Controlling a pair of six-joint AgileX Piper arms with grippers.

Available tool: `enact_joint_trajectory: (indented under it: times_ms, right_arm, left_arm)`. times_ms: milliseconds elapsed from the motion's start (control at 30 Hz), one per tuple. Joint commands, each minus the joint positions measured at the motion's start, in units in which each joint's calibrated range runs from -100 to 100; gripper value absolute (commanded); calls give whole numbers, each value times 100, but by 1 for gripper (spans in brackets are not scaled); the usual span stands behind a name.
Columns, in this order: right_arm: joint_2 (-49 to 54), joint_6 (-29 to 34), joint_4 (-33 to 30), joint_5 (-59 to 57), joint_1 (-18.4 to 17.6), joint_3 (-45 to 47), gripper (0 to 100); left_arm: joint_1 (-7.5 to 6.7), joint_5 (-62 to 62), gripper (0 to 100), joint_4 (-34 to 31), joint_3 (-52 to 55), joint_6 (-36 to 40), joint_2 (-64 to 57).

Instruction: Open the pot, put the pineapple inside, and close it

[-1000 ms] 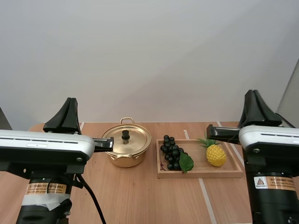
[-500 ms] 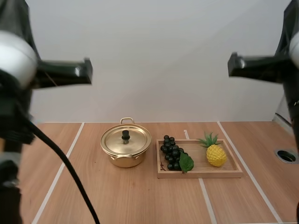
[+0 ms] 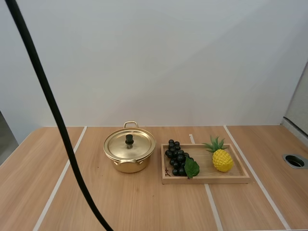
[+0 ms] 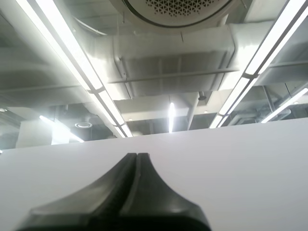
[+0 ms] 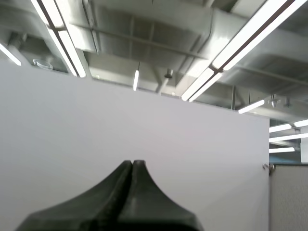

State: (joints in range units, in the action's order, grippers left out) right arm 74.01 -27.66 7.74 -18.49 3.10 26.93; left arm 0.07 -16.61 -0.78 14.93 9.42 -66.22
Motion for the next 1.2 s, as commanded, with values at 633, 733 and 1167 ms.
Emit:
enact_joint_trajectory:
  times_ms: [633,733,1167]
  right_arm:
    - [-3333,1565,-2281,-6894,79,-1976,0]
    - [-3615,1517,-2178,-7543,79,-1976,0]
    - [-4376,1267,-1640,-8151,79,-1346,0]
  left_arm:
    - [9,-5603,0,78,-1000,-22,2631]
    - [9,-6308,0,78,-1000,-25,3128]
    - [9,-8133,0,1414,-1000,-1172,4840]
